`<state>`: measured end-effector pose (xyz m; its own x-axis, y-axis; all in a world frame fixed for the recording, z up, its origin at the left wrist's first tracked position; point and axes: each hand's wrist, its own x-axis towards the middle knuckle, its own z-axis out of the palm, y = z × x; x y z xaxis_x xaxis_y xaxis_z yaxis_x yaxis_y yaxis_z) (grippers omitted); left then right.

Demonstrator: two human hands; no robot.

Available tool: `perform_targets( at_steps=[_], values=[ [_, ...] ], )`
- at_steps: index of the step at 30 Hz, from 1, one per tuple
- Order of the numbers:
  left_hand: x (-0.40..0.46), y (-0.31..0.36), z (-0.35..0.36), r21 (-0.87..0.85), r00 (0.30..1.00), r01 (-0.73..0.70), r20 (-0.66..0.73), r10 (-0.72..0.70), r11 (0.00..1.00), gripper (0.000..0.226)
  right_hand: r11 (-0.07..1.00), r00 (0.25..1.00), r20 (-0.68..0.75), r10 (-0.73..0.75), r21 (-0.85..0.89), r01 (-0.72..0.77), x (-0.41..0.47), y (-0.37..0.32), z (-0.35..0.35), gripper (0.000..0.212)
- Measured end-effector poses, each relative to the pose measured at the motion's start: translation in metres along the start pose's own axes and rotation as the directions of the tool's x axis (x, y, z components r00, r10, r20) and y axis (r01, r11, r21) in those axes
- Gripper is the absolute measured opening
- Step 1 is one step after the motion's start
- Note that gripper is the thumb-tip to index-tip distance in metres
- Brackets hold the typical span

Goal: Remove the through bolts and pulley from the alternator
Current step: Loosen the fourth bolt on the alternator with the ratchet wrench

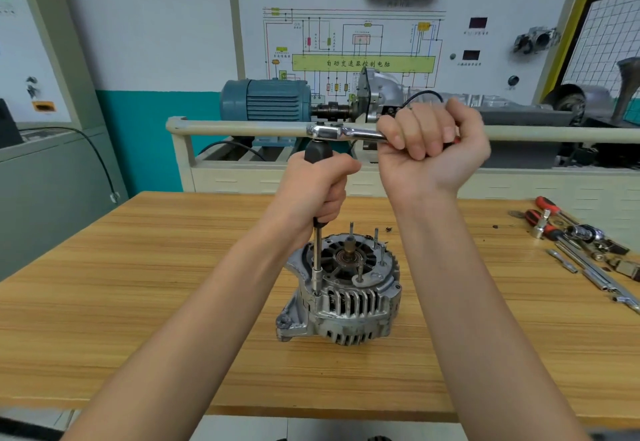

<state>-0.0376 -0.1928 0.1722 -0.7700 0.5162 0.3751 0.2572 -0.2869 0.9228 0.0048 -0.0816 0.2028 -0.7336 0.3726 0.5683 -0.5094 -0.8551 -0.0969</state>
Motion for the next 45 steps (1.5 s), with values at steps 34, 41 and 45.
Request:
perform_targets(
  at_steps=[34,41,45],
  values=[
    [0.001,-0.012,0.014,0.073,0.917,-0.047,-0.391,0.072,0.996,0.038,0.896,0.911,0.326,-0.251,-0.277,0.346,-0.034,0.020,0.016,0.046],
    [-0.002,-0.009,-0.001,0.007,0.996,-0.054,-0.076,0.054,0.999,0.038,0.965,0.979,0.187,-0.084,-0.228,0.127,-0.014,-0.002,0.011,0.045],
    [0.000,-0.003,-0.016,-0.107,0.929,0.070,0.368,-0.026,0.992,0.033,0.987,0.988,0.018,0.151,0.049,-0.152,0.008,-0.005,-0.003,0.044]
  ],
)
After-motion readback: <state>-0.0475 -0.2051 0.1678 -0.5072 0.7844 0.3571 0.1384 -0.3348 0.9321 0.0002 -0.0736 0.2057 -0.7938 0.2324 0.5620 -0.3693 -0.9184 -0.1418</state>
